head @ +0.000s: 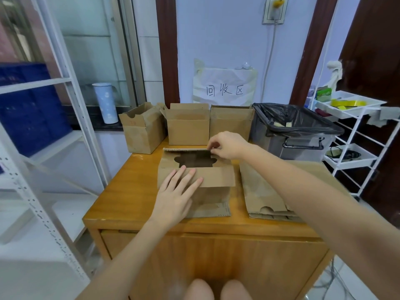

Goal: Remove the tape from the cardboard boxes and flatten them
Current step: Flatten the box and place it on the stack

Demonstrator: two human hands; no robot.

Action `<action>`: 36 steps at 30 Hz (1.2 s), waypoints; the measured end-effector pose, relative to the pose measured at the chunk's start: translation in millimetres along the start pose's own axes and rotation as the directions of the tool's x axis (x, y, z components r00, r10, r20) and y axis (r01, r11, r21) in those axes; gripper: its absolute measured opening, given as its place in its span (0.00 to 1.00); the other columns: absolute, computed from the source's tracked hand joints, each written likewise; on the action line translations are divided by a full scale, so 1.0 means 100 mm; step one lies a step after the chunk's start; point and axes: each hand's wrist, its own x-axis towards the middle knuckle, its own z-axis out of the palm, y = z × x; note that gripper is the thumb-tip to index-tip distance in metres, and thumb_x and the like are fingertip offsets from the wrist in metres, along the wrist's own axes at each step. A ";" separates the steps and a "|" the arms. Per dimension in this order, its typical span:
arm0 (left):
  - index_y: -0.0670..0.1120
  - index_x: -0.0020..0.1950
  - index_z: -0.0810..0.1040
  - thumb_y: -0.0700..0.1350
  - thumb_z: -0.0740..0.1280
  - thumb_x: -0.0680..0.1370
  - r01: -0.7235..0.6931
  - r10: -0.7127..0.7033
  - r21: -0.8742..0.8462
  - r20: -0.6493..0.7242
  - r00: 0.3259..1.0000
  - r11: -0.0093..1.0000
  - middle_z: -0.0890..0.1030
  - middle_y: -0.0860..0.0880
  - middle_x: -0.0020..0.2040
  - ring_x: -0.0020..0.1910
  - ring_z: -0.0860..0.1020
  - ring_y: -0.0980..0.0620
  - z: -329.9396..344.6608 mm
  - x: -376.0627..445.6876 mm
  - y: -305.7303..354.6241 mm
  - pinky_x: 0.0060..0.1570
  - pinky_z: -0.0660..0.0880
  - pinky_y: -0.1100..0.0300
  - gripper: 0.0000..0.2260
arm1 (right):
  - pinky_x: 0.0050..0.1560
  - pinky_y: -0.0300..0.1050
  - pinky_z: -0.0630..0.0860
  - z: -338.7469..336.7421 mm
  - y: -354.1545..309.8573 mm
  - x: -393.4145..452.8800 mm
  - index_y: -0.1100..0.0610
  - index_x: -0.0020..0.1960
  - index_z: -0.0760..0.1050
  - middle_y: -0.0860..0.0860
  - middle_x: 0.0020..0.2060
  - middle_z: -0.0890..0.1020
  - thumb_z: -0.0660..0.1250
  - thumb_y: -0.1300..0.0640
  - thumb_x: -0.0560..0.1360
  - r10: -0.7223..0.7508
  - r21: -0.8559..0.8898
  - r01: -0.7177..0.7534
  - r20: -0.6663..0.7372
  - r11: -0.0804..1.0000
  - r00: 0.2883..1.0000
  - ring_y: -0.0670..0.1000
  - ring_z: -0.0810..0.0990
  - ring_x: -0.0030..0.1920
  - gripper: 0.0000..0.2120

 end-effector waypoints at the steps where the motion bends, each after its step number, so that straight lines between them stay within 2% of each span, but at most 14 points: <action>1: 0.47 0.70 0.72 0.42 0.59 0.75 0.005 -0.005 -0.008 -0.003 1.000 1.000 0.73 0.42 0.69 0.71 0.67 0.39 0.00 0.00 0.00 0.71 0.61 0.45 0.22 | 0.52 0.42 0.72 -0.04 0.00 0.02 0.52 0.60 0.78 0.49 0.56 0.81 0.62 0.56 0.80 0.010 0.005 -0.010 -0.025 1.000 1.000 0.50 0.78 0.57 0.11; 6: 0.47 0.69 0.75 0.47 0.63 0.75 0.025 -0.026 -0.071 -0.018 0.999 0.997 0.73 0.44 0.69 0.71 0.66 0.41 0.01 0.02 0.03 0.71 0.62 0.44 0.22 | 0.58 0.48 0.72 -0.09 0.07 0.18 0.52 0.63 0.77 0.50 0.61 0.79 0.59 0.56 0.81 0.125 0.047 -0.120 -0.104 0.992 0.987 0.53 0.76 0.61 0.13; 11: 0.49 0.69 0.72 0.47 0.64 0.74 0.025 -0.032 -0.090 -0.066 0.997 0.996 0.73 0.44 0.69 0.71 0.66 0.41 0.02 0.02 0.02 0.72 0.60 0.46 0.23 | 0.61 0.50 0.72 0.01 0.09 0.41 0.53 0.66 0.75 0.51 0.64 0.78 0.56 0.59 0.82 0.263 0.144 -0.250 -0.078 0.958 0.962 0.54 0.74 0.64 0.16; 13: 0.49 0.69 0.70 0.46 0.65 0.73 0.019 -0.026 -0.088 -0.083 0.996 0.996 0.74 0.44 0.69 0.71 0.66 0.41 0.04 0.02 0.02 0.72 0.59 0.47 0.24 | 0.61 0.50 0.71 0.09 0.10 0.46 0.54 0.68 0.73 0.52 0.65 0.76 0.54 0.60 0.82 0.289 0.122 -0.285 -0.009 0.951 0.957 0.55 0.74 0.64 0.17; 15: 0.49 0.69 0.70 0.47 0.67 0.72 0.015 -0.021 -0.080 -0.081 0.996 0.997 0.73 0.44 0.69 0.72 0.66 0.42 0.06 0.01 0.01 0.73 0.58 0.47 0.25 | 0.58 0.51 0.74 0.24 0.16 0.48 0.59 0.66 0.73 0.56 0.63 0.77 0.53 0.60 0.81 0.321 0.124 -0.335 0.123 0.934 0.939 0.57 0.76 0.60 0.17; 18: 0.50 0.70 0.69 0.48 0.67 0.72 0.012 -0.017 -0.065 -0.074 0.997 0.998 0.73 0.45 0.69 0.72 0.65 0.42 0.10 0.01 -0.01 0.73 0.57 0.47 0.25 | 0.46 0.47 0.76 0.40 0.25 0.46 0.66 0.53 0.75 0.62 0.52 0.78 0.51 0.61 0.82 0.356 0.267 -0.437 0.304 0.859 0.884 0.55 0.76 0.47 0.15; 19: 0.50 0.70 0.69 0.48 0.67 0.72 0.011 -0.016 -0.066 -0.077 0.997 0.998 0.73 0.45 0.69 0.72 0.65 0.42 0.10 0.01 -0.02 0.73 0.57 0.47 0.25 | 0.48 0.49 0.76 0.40 0.26 0.47 0.68 0.52 0.75 0.63 0.51 0.78 0.51 0.62 0.82 0.353 0.289 -0.448 0.327 0.846 0.877 0.56 0.76 0.47 0.16; 21: 0.50 0.70 0.69 0.48 0.66 0.73 0.013 -0.020 -0.072 -0.093 0.995 0.997 0.74 0.44 0.69 0.71 0.65 0.42 0.11 0.01 -0.02 0.73 0.58 0.47 0.25 | 0.57 0.54 0.74 0.37 0.26 0.51 0.70 0.58 0.75 0.64 0.56 0.78 0.50 0.62 0.81 0.348 0.317 -0.464 0.359 0.827 0.866 0.60 0.78 0.53 0.18; 23: 0.50 0.70 0.69 0.48 0.65 0.73 0.024 -0.033 -0.081 -0.107 0.994 0.996 0.74 0.44 0.69 0.71 0.65 0.42 0.13 0.00 -0.01 0.73 0.58 0.47 0.24 | 0.58 0.53 0.74 0.37 0.24 0.52 0.70 0.59 0.75 0.64 0.56 0.78 0.50 0.62 0.81 0.342 0.322 -0.462 0.366 0.826 0.866 0.61 0.77 0.57 0.18; 26: 0.51 0.70 0.69 0.49 0.64 0.74 0.045 -0.053 -0.080 -0.098 0.994 0.996 0.73 0.44 0.69 0.71 0.65 0.42 0.14 0.00 0.02 0.73 0.56 0.48 0.24 | 0.52 0.49 0.73 0.41 0.28 0.51 0.69 0.54 0.75 0.62 0.50 0.77 0.50 0.62 0.82 0.342 0.324 -0.457 0.353 0.828 0.871 0.57 0.77 0.49 0.17; 28: 0.50 0.70 0.69 0.48 0.64 0.74 0.047 -0.053 -0.070 -0.086 0.995 0.996 0.73 0.44 0.69 0.72 0.65 0.42 0.15 0.00 0.03 0.74 0.54 0.48 0.23 | 0.56 0.49 0.72 0.40 0.27 0.50 0.69 0.59 0.75 0.61 0.55 0.78 0.50 0.61 0.82 0.324 0.353 -0.441 0.343 0.825 0.882 0.58 0.77 0.55 0.18; 31: 0.50 0.70 0.68 0.46 0.63 0.75 0.042 -0.046 -0.050 -0.068 0.997 0.998 0.73 0.44 0.69 0.72 0.65 0.42 0.15 -0.02 0.01 0.74 0.55 0.48 0.23 | 0.65 0.46 0.65 0.32 0.23 0.47 0.62 0.68 0.71 0.57 0.67 0.72 0.51 0.58 0.83 0.281 0.386 -0.376 0.280 0.843 0.918 0.56 0.70 0.67 0.18; 33: 0.50 0.71 0.68 0.45 0.62 0.75 0.048 -0.050 -0.044 -0.044 0.998 0.998 0.72 0.44 0.69 0.72 0.65 0.42 0.13 -0.02 0.02 0.73 0.56 0.48 0.23 | 0.67 0.46 0.64 0.26 0.21 0.44 0.60 0.71 0.67 0.56 0.69 0.70 0.53 0.55 0.83 0.282 0.391 -0.326 0.167 0.861 0.945 0.55 0.68 0.69 0.19; 36: 0.49 0.71 0.67 0.45 0.60 0.75 0.071 -0.071 -0.046 0.007 0.997 0.996 0.73 0.44 0.69 0.72 0.65 0.42 0.08 0.01 0.05 0.72 0.57 0.47 0.23 | 0.64 0.53 0.71 0.13 0.18 0.33 0.59 0.72 0.64 0.57 0.68 0.70 0.58 0.51 0.80 0.317 0.230 -0.292 -0.081 0.929 0.945 0.57 0.70 0.66 0.23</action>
